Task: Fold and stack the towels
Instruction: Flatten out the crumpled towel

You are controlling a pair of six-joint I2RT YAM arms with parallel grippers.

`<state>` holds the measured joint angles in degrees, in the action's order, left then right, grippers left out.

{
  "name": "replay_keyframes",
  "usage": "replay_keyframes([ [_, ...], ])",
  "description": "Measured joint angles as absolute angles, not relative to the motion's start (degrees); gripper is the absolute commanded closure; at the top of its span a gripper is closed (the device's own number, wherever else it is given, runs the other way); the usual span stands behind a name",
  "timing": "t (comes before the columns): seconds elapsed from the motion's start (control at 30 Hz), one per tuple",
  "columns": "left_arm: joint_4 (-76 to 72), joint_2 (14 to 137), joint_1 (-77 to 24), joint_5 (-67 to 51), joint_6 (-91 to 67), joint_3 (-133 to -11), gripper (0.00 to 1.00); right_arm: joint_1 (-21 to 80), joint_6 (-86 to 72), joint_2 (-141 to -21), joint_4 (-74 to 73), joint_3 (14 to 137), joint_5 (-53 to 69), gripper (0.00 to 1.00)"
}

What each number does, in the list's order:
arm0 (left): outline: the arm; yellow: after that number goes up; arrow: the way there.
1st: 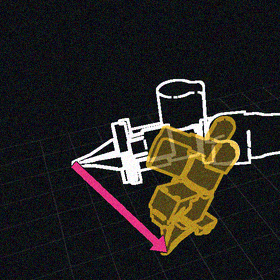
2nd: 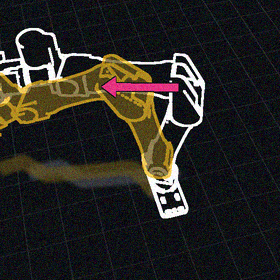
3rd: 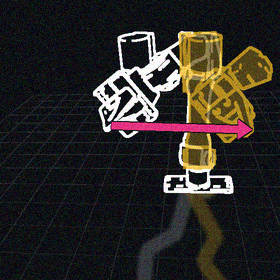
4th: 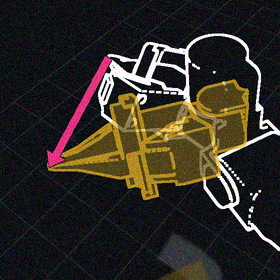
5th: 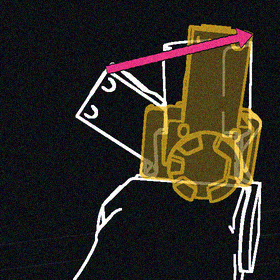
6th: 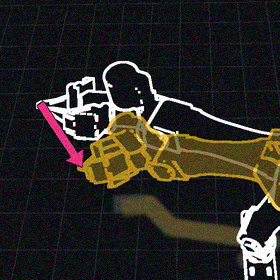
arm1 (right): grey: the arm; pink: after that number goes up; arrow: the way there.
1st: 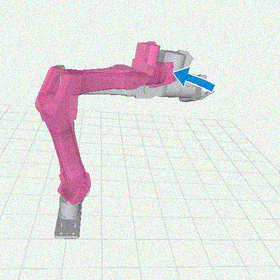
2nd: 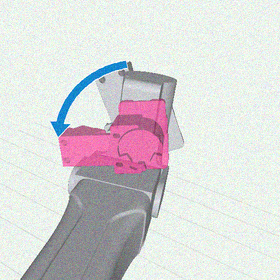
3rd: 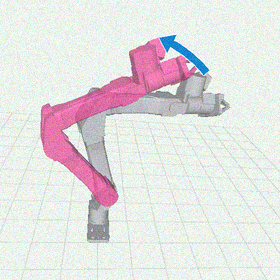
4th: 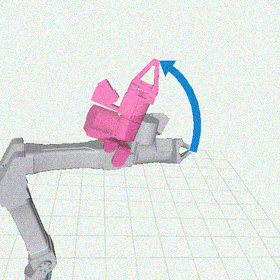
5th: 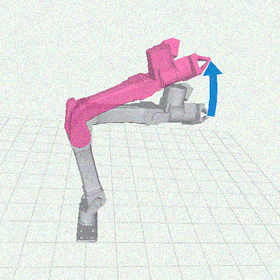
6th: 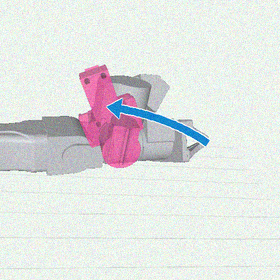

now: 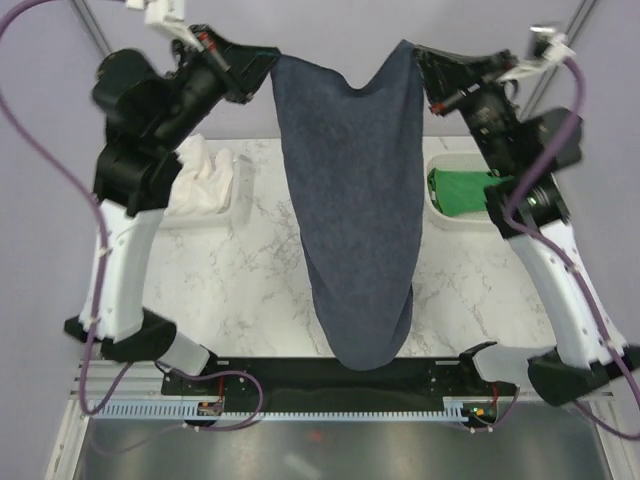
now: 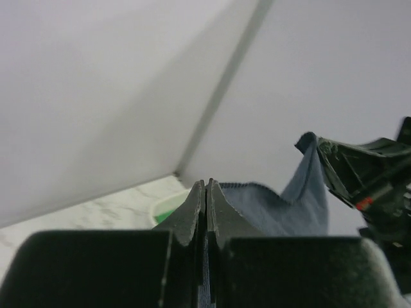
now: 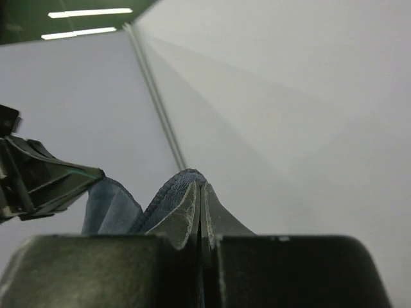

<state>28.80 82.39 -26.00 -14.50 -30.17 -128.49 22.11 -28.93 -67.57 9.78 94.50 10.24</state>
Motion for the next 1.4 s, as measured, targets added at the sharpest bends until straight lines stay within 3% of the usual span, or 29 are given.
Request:
replay_keyframes([
  [0.2, 30.0, 99.9, -23.1, -5.4, -20.9, -133.6, 0.98, 19.7, -24.8, -87.9, 10.9, 97.5, 8.9, 1.00],
  [0.47, 25.7, 111.1, -16.8, -3.1, -17.2, -130.4, 0.98, 15.2, -22.7, -104.1, 15.3, 100.6, 9.1, 1.00],
  [0.93, 9.8, 118.5, -15.2, -6.2, -15.6, -128.1, 0.98, 11.9, -20.0, -112.5, 25.0, 105.3, 11.8, 1.00],
  [1.23, 3.1, 118.9, -15.2, -9.2, -14.9, -116.2, 0.98, 9.1, -19.0, -113.6, 30.8, 96.9, 16.9, 1.00],
  [1.4, -0.9, 120.9, -15.2, -9.2, -14.9, -116.1, 0.98, 8.2, -19.1, -117.1, 33.8, 96.9, 16.3, 1.00],
])
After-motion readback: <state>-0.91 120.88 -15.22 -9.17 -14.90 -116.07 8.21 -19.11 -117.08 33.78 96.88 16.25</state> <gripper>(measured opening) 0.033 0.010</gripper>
